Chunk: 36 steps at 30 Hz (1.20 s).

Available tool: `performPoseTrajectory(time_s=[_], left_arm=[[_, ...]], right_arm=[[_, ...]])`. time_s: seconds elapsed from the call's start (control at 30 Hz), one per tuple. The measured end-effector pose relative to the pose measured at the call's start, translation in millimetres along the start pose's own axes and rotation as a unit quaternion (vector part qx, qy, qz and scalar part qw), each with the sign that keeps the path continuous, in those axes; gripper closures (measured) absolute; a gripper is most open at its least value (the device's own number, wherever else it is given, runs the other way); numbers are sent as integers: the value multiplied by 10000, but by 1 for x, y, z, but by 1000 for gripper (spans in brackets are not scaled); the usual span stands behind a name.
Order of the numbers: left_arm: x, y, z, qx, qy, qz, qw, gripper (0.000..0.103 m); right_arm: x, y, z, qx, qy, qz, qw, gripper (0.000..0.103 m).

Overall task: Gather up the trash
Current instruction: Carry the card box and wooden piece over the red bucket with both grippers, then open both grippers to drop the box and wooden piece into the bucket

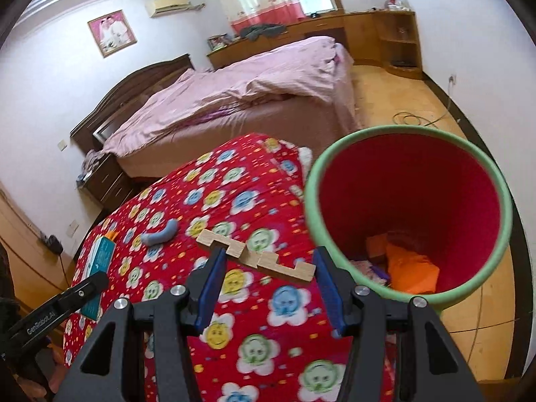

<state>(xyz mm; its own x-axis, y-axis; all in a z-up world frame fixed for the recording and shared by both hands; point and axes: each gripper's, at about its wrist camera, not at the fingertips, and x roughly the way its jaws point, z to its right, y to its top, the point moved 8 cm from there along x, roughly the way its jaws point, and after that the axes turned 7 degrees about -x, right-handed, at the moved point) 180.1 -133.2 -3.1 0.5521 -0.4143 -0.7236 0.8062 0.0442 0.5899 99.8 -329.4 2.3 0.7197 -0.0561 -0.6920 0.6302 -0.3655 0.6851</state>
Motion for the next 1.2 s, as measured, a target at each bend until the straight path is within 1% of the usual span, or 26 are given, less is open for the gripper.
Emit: performPoseTrajectory(time_s=[0.17, 0.5, 0.63, 0.77, 0.97, 1.1, 1.17, 1.2], left_arm=[[3, 1, 27, 170, -175, 15, 9997, 52], [17, 1, 80, 573, -412, -17, 9975, 52], [29, -1, 101, 724, -519, -105, 9960, 52], [46, -5, 123, 880, -644, -253, 9937, 52], [70, -13, 155, 1083, -761, -433, 9902, 52], [84, -19, 174, 1189, -795, -539, 9882, 52], [92, -22, 183, 1228, -802, -605, 9873, 52], [95, -24, 186, 1243, -803, -630, 9870, 52]], right_arm=[[-8, 7, 25, 174, -119, 116, 9997, 47], [-19, 17, 70, 301, -446, 253, 9982, 47], [-19, 19, 92, 430, -599, 268, 9969, 47], [-12, 16, 115, 617, -712, 191, 9954, 47], [-2, 14, 144, 916, -707, 80, 9932, 46], [-1, 18, 159, 1023, -685, 115, 9923, 45], [-2, 19, 163, 1038, -695, 139, 9921, 40], [-3, 20, 166, 1038, -689, 164, 9921, 40]])
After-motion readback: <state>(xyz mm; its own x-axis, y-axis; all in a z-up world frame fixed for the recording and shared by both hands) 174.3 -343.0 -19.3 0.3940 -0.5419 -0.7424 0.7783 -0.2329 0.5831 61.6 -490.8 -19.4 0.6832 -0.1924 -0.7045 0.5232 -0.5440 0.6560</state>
